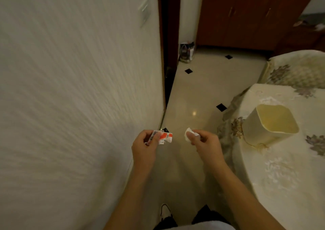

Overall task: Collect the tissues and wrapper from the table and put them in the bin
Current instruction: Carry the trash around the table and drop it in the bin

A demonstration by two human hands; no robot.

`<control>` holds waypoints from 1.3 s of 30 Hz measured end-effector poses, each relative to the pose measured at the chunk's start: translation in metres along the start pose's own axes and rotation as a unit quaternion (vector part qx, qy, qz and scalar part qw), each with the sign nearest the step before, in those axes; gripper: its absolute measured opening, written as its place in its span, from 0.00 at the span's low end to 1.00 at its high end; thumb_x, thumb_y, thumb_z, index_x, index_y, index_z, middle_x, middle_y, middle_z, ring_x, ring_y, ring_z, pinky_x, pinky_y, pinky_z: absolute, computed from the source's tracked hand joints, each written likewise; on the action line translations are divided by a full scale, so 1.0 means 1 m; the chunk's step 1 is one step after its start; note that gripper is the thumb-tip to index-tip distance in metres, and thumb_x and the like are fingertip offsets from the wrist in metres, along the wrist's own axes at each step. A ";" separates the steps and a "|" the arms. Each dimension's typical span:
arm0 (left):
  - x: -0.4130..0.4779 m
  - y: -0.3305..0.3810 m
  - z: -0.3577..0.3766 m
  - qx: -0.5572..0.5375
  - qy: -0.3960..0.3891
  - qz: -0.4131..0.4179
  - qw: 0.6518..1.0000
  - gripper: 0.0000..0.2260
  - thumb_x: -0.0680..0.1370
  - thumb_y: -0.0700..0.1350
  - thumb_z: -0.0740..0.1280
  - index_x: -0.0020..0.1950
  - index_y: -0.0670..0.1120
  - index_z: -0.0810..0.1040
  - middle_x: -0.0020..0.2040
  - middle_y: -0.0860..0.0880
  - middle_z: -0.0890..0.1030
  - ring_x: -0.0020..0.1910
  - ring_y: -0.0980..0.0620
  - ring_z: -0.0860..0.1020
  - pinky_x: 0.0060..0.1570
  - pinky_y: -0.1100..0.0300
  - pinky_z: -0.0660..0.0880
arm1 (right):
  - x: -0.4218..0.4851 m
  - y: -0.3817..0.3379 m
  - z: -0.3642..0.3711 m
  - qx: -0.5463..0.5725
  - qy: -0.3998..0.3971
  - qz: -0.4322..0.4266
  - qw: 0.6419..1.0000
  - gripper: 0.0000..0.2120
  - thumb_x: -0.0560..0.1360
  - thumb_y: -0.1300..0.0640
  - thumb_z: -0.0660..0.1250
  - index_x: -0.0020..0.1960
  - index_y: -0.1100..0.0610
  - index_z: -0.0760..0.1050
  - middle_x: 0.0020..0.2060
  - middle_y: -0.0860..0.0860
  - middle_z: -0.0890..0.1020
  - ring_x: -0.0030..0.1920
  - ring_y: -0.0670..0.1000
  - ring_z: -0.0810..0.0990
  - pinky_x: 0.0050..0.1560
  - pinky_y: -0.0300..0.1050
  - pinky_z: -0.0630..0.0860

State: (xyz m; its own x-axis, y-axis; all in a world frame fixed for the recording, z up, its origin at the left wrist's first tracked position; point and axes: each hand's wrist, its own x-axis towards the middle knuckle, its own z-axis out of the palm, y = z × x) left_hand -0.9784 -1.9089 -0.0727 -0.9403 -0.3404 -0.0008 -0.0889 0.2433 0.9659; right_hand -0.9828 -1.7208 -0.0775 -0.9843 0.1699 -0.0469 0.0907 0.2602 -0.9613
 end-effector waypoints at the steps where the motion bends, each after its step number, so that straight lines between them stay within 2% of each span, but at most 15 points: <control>1: 0.012 0.001 0.004 -0.002 -0.009 0.004 1.000 0.07 0.75 0.50 0.71 0.47 0.48 0.81 0.41 0.53 0.83 0.41 0.59 0.80 0.37 0.71 0.76 | 0.007 0.001 0.002 0.001 0.010 0.006 1.000 0.03 0.74 0.43 0.69 0.42 0.37 0.80 0.39 0.36 0.83 0.41 0.40 0.82 0.38 0.39 0.75; 5: 0.057 0.002 0.027 -0.007 -0.048 0.012 0.999 0.06 0.75 0.50 0.72 0.46 0.48 0.82 0.39 0.54 0.82 0.38 0.60 0.79 0.35 0.71 0.74 | 0.029 0.010 0.000 0.019 0.045 0.026 0.998 0.06 0.74 0.41 0.70 0.42 0.41 0.82 0.38 0.42 0.85 0.39 0.43 0.82 0.38 0.42 0.78; 8: 0.087 0.002 0.050 -0.012 -0.071 0.006 0.997 0.04 0.75 0.49 0.73 0.45 0.50 0.82 0.38 0.55 0.82 0.38 0.61 0.79 0.35 0.71 0.74 | 0.055 0.016 -0.005 0.034 0.064 0.062 0.995 0.07 0.73 0.44 0.71 0.45 0.46 0.84 0.39 0.43 0.85 0.40 0.44 0.83 0.43 0.46 0.81; 11: 0.118 0.004 0.074 -0.022 -0.093 0.009 0.995 0.03 0.75 0.49 0.73 0.45 0.50 0.82 0.39 0.54 0.83 0.39 0.61 0.80 0.33 0.72 0.74 | 0.089 0.020 -0.013 0.060 0.085 0.083 0.991 0.06 0.73 0.47 0.72 0.46 0.48 0.85 0.37 0.46 0.85 0.38 0.44 0.82 0.40 0.45 0.78; 14: 0.155 0.011 0.104 -0.012 -0.109 0.023 0.994 0.04 0.75 0.49 0.72 0.45 0.51 0.82 0.39 0.56 0.83 0.39 0.62 0.80 0.34 0.73 0.73 | 0.130 0.022 -0.021 0.078 0.108 0.077 0.988 0.04 0.74 0.49 0.72 0.42 0.46 0.85 0.34 0.48 0.84 0.35 0.45 0.80 0.36 0.43 0.76; 16: 0.181 0.018 0.125 -0.002 -0.120 0.036 0.992 0.04 0.75 0.49 0.72 0.45 0.50 0.82 0.38 0.59 0.82 0.38 0.63 0.79 0.34 0.73 0.73 | 0.162 0.024 -0.026 0.077 0.113 0.073 0.988 0.06 0.75 0.48 0.72 0.40 0.45 0.84 0.33 0.47 0.83 0.33 0.42 0.79 0.35 0.40 0.74; 18: 0.207 0.026 0.147 0.003 -0.129 0.046 0.991 0.03 0.75 0.50 0.73 0.44 0.52 0.82 0.37 0.59 0.82 0.37 0.63 0.79 0.34 0.73 0.73 | 0.196 0.025 -0.031 0.073 0.115 0.070 0.988 0.06 0.75 0.47 0.71 0.43 0.46 0.84 0.32 0.42 0.83 0.32 0.40 0.78 0.34 0.38 0.73; 21: 0.244 0.041 0.184 0.020 -0.147 0.050 0.988 0.04 0.74 0.52 0.73 0.44 0.53 0.82 0.38 0.59 0.83 0.39 0.60 0.80 0.35 0.71 0.74 | 0.249 0.021 -0.047 0.059 0.136 0.060 0.987 0.08 0.75 0.45 0.69 0.45 0.48 0.84 0.33 0.40 0.83 0.35 0.40 0.80 0.35 0.35 0.73; 23: 0.266 0.053 0.211 0.025 -0.158 0.047 0.986 0.05 0.74 0.52 0.72 0.46 0.52 0.83 0.40 0.58 0.83 0.41 0.59 0.81 0.37 0.70 0.76 | 0.282 0.017 -0.063 0.050 0.148 0.050 0.986 0.07 0.76 0.45 0.69 0.43 0.45 0.83 0.33 0.39 0.83 0.36 0.40 0.80 0.35 0.33 0.73; 28: 0.303 0.078 0.282 0.014 -0.198 0.050 0.979 0.06 0.74 0.51 0.73 0.49 0.51 0.82 0.42 0.55 0.84 0.44 0.60 0.81 0.38 0.68 0.79 | 0.343 0.021 -0.110 0.040 0.207 0.040 0.977 0.07 0.74 0.40 0.69 0.43 0.41 0.83 0.38 0.39 0.84 0.40 0.42 0.82 0.41 0.41 0.80; 30: 0.311 0.088 0.309 0.013 -0.234 0.058 0.970 0.04 0.74 0.50 0.73 0.48 0.52 0.82 0.43 0.56 0.84 0.44 0.60 0.82 0.38 0.66 0.80 | 0.354 0.024 -0.128 0.033 0.229 0.041 0.972 0.03 0.74 0.41 0.69 0.43 0.32 0.81 0.39 0.36 0.84 0.42 0.40 0.82 0.40 0.35 0.78; 33: 0.314 0.103 0.352 0.012 -0.294 0.085 0.952 0.01 0.75 0.49 0.72 0.46 0.54 0.82 0.42 0.58 0.83 0.44 0.60 0.81 0.38 0.68 0.78 | 0.354 0.028 -0.158 0.012 0.287 0.063 0.956 0.08 0.74 0.42 0.70 0.41 0.26 0.78 0.39 0.30 0.82 0.43 0.37 0.82 0.37 0.30 0.76; 35: 0.310 0.113 0.385 0.007 -0.342 0.098 0.935 0.01 0.75 0.49 0.72 0.45 0.54 0.82 0.42 0.59 0.83 0.43 0.60 0.81 0.37 0.71 0.76 | 0.346 0.031 -0.183 -0.004 0.332 0.085 0.939 0.05 0.74 0.41 0.70 0.40 0.33 0.81 0.38 0.36 0.84 0.41 0.40 0.82 0.35 0.31 0.77; 37: 0.300 0.120 0.420 0.007 -0.394 0.116 0.912 0.01 0.75 0.48 0.73 0.44 0.54 0.82 0.40 0.58 0.83 0.40 0.60 0.80 0.35 0.72 0.75 | 0.331 0.036 -0.208 -0.034 0.386 0.100 0.917 0.07 0.74 0.43 0.69 0.39 0.42 0.82 0.36 0.41 0.84 0.38 0.42 0.82 0.35 0.31 0.76; 39: 0.285 0.126 0.455 0.007 -0.453 0.125 0.883 0.01 0.75 0.47 0.73 0.43 0.52 0.83 0.38 0.56 0.83 0.38 0.59 0.80 0.35 0.70 0.74 | 0.311 0.042 -0.232 -0.071 0.440 0.131 0.885 0.08 0.74 0.44 0.69 0.42 0.47 0.83 0.38 0.41 0.84 0.41 0.40 0.80 0.38 0.29 0.72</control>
State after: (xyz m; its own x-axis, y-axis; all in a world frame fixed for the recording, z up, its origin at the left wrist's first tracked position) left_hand -1.4072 -1.5620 -0.0695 -0.8076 0.5897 -0.0007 0.1602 0.2206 0.9621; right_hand -1.2500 -1.4365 -0.0693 -0.4323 0.9014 0.0260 0.3785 0.2075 -0.9020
